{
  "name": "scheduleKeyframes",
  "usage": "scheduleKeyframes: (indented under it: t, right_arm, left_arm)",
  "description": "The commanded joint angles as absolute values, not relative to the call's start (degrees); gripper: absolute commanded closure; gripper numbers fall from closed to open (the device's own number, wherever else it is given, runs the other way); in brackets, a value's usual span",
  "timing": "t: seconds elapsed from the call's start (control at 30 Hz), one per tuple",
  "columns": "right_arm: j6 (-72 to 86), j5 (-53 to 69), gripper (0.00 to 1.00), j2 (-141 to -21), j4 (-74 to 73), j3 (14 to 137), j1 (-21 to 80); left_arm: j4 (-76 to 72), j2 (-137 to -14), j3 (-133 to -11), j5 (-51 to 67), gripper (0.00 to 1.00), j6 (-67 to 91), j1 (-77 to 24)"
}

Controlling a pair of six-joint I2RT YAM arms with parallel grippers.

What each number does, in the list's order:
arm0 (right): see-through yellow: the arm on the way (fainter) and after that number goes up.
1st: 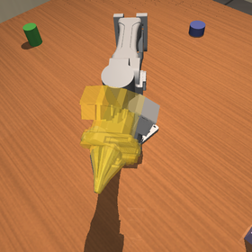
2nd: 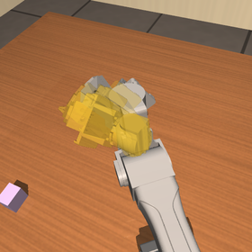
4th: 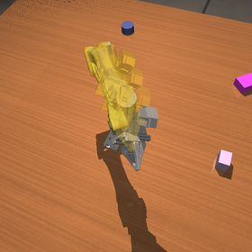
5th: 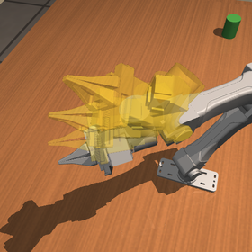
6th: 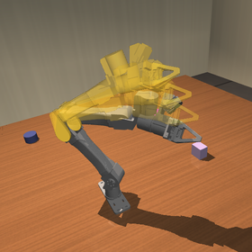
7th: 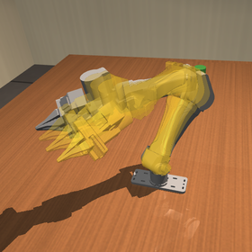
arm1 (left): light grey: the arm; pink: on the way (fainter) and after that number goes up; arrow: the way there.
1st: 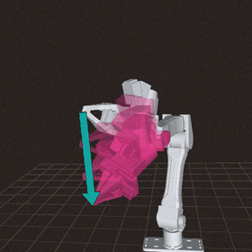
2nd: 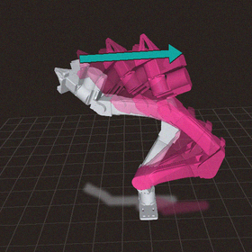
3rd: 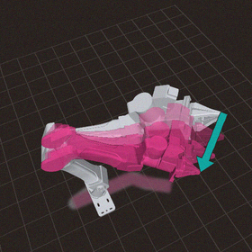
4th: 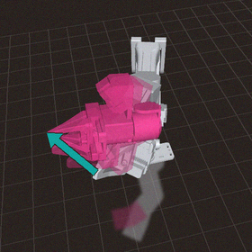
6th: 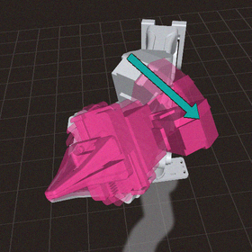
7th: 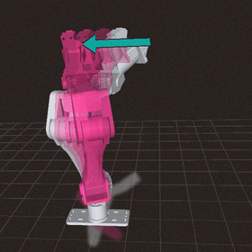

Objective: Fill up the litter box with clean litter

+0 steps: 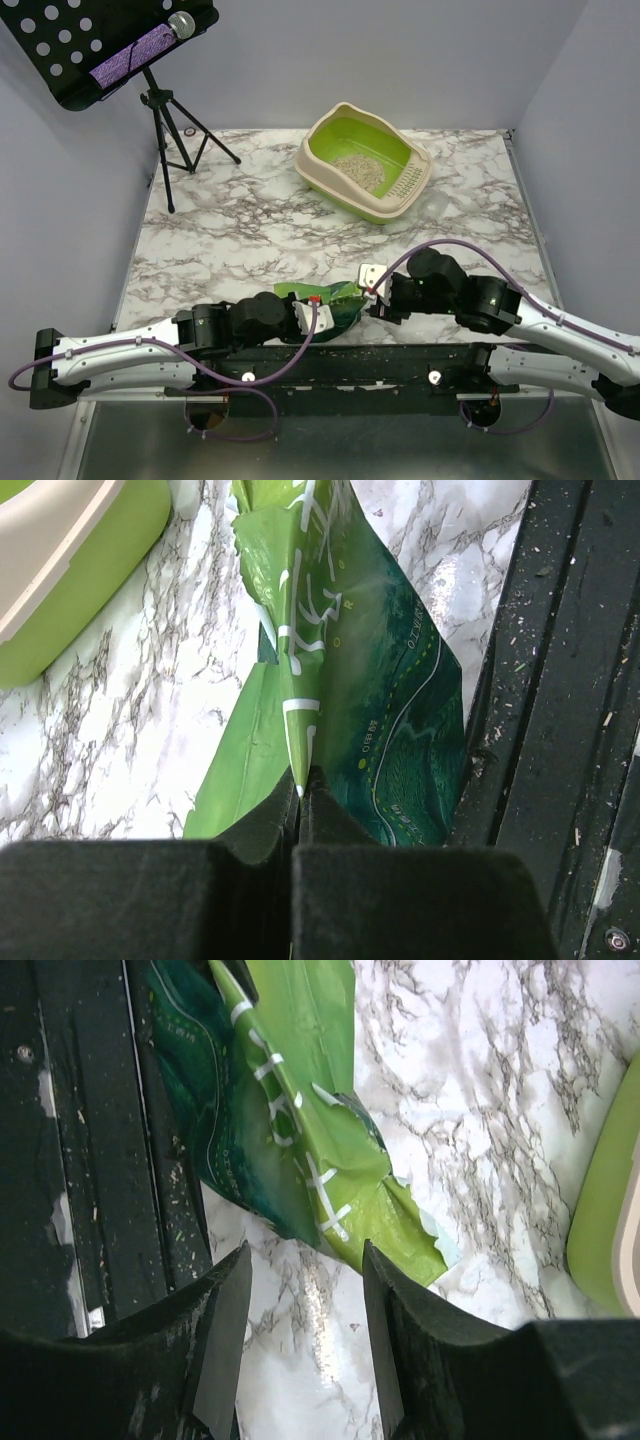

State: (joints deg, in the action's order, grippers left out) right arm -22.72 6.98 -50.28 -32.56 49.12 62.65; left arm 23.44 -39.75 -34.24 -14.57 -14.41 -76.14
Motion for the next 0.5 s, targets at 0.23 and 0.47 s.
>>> scheduleKeyframes:
  t: [0.23,0.47]
  right_arm:
    - [-27.5,6.3,0.44,-54.2,-32.8,50.1,62.6]
    - [-29.7,5.7,0.44,-58.1,-28.7,50.4,62.1]
  left_arm:
    - [24.0,-38.3,-34.0,-17.4,1.00,-14.9,-75.7]
    - [23.8,-37.1,-33.7,-17.6,1.00,-14.8,-75.8]
